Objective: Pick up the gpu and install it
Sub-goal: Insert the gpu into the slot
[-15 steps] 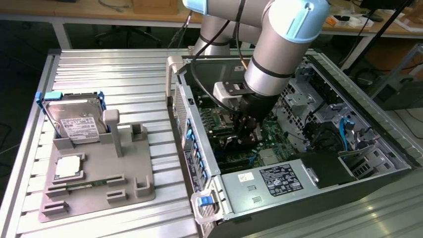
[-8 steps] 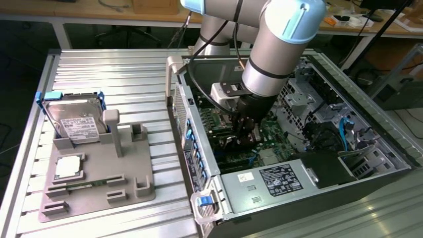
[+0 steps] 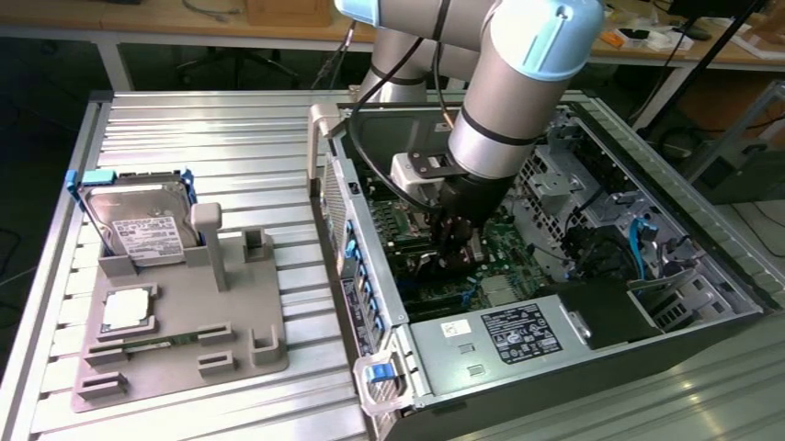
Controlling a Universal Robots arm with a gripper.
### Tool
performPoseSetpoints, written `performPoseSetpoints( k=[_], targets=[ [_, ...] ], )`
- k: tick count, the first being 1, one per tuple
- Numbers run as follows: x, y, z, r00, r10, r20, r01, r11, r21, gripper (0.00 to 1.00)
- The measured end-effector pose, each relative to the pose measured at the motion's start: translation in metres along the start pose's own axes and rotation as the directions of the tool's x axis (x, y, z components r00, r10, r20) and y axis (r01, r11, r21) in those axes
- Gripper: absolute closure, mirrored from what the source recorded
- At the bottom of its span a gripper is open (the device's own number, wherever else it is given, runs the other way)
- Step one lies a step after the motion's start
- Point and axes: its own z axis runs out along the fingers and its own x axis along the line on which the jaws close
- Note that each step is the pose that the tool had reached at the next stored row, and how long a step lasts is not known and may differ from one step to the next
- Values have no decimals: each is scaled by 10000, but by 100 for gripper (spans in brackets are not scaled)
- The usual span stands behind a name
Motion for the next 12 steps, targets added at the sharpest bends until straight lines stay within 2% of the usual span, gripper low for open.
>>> performPoseSetpoints(
  k=[5, 12],
  targets=[
    [-4, 5, 24, 10000, 1, 6, -1, 9999, 111, 73],
    [-4, 5, 27, 10000, 0, 4, 0, 9999, 117, 73]
  ],
)
